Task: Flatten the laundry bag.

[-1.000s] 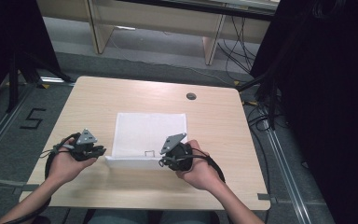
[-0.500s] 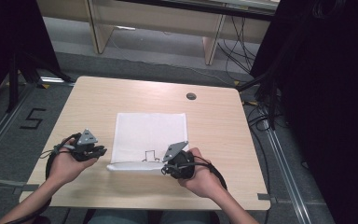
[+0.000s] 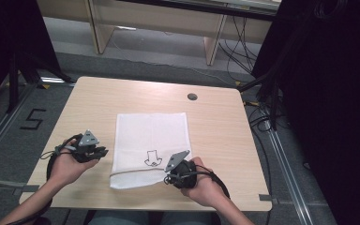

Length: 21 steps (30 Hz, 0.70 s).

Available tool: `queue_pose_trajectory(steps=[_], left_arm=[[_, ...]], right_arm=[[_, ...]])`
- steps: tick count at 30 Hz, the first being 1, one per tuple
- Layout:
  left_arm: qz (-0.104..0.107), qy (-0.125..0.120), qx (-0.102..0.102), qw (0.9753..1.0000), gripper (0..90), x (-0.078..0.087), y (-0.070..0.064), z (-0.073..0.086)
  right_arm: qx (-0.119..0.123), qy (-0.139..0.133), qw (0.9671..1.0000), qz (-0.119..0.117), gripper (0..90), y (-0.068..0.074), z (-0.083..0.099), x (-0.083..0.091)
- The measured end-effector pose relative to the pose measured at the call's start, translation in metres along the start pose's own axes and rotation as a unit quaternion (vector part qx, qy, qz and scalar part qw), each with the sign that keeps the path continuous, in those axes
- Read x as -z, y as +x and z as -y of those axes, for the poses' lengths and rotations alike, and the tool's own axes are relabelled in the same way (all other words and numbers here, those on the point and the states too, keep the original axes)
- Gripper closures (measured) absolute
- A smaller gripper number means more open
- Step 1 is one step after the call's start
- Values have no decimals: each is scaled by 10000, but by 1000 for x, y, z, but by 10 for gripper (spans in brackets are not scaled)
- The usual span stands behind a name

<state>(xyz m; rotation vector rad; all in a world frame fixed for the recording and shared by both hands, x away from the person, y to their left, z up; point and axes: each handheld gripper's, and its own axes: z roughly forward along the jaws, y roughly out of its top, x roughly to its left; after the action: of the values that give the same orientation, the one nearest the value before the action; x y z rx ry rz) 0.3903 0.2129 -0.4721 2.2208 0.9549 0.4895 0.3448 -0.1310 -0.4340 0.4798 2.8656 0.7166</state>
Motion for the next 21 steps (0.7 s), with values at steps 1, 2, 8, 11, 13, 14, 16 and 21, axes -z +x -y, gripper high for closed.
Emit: queue_pose_trajectory(steps=[1,2,8,11,13,14,16,21], left_arm=[[1,-8,8,10000,795,0,0,0],[1,-8,8,10000,794,0,0,0],[15,-2,1,10000,795,-1,-2,0],[18,11,-22,10000,795,-1,-2,0],[19,26,-48,10000,795,-1,-3,-1],[23,-16,71,10000,795,-3,-4,0],[38,34,-64,10000,795,-1,-3,-1],[68,51,-94,9999,795,-2,-6,-1]], right_arm=[[-67,18,10000,21,874,1,1,0],[-67,18,10000,21,874,1,1,0],[-97,153,9998,-78,869,7,9,-7],[-23,158,9998,-121,867,8,11,-10],[-87,191,9997,-137,864,9,13,-11],[-85,205,9996,-161,862,10,14,-12],[-137,235,9995,-175,859,12,16,-13],[-169,241,9994,-171,849,12,20,-14]])
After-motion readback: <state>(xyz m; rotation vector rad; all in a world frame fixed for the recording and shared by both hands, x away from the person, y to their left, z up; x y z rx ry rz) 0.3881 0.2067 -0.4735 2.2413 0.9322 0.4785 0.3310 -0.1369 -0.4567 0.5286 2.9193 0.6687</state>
